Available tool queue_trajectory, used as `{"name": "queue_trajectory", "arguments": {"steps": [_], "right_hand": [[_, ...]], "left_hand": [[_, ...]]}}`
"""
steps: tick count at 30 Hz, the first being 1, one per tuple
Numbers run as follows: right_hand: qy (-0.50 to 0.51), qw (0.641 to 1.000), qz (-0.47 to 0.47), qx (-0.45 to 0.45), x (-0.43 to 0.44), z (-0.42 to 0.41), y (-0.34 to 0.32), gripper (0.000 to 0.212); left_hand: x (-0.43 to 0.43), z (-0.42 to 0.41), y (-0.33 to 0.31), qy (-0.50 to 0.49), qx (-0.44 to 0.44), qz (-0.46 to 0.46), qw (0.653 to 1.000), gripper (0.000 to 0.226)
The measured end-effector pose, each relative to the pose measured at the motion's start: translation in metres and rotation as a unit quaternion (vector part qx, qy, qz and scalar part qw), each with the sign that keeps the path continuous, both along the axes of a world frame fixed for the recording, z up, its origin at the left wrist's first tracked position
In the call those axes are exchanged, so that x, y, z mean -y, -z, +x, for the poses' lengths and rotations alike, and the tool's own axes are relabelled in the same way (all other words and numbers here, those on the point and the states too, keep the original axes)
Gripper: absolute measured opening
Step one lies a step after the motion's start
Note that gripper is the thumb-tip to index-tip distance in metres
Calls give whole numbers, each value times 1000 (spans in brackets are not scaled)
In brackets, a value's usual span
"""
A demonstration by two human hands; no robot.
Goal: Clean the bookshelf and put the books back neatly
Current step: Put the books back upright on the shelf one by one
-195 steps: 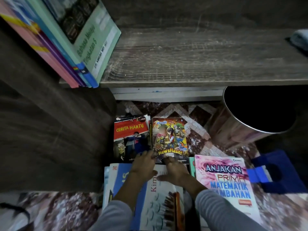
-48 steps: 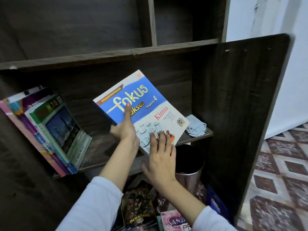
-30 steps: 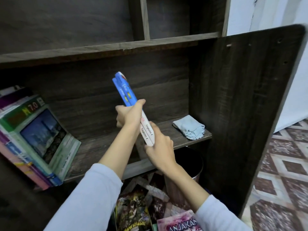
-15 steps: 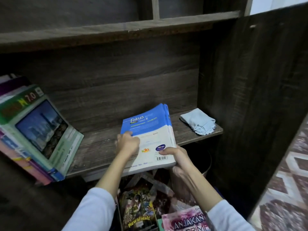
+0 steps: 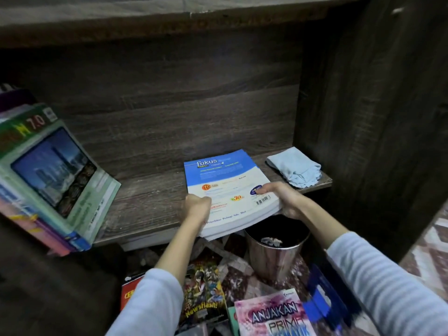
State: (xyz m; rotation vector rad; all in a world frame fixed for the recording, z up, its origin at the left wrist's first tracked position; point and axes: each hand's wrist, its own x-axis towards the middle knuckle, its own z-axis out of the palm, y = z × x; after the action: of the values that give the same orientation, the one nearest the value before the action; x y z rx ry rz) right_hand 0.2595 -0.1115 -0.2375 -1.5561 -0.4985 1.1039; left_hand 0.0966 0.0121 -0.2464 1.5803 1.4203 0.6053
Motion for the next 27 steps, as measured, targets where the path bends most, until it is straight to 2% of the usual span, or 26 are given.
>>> {"name": "queue_trajectory", "arguments": {"steps": [1,3,6,8,10,14,16,20,24,27], "right_hand": [[-7,999,-12,35,-1,3,-3,36],[-5,994,-36,100,-4,8,-3,41],[12,974,-90,208,-4,8,-4,50],[8,948,-140,286,-4,3,-7,56],[4,917,-192,349,-5,-1,-8,59],[-1,876,-222,429,-12,-10,-12,59],[10,861,-224,456,-16,-13,-12,58],[19,856,-227,465,-20,-12,-16,59],[25,847,-242,473,-22,-13,-17,59],[46,833,-245,495,-24,-20,-19,59]], "left_hand": [[0,2,0,-7,7,-4,1000,17],[-2,5,1,-16,26,-19,999,19],[-11,11,13,-18,32,-37,999,45],[-32,19,40,-22,31,-37,999,54],[-43,25,57,-27,27,-33,999,54],[-12,16,23,-38,4,-17,999,50],[-7,14,20,-42,-8,-7,999,44],[-9,13,25,-53,36,-14,998,49],[-12,13,29,-50,68,-31,996,44],[-10,12,27,-52,93,-34,994,26]]}}
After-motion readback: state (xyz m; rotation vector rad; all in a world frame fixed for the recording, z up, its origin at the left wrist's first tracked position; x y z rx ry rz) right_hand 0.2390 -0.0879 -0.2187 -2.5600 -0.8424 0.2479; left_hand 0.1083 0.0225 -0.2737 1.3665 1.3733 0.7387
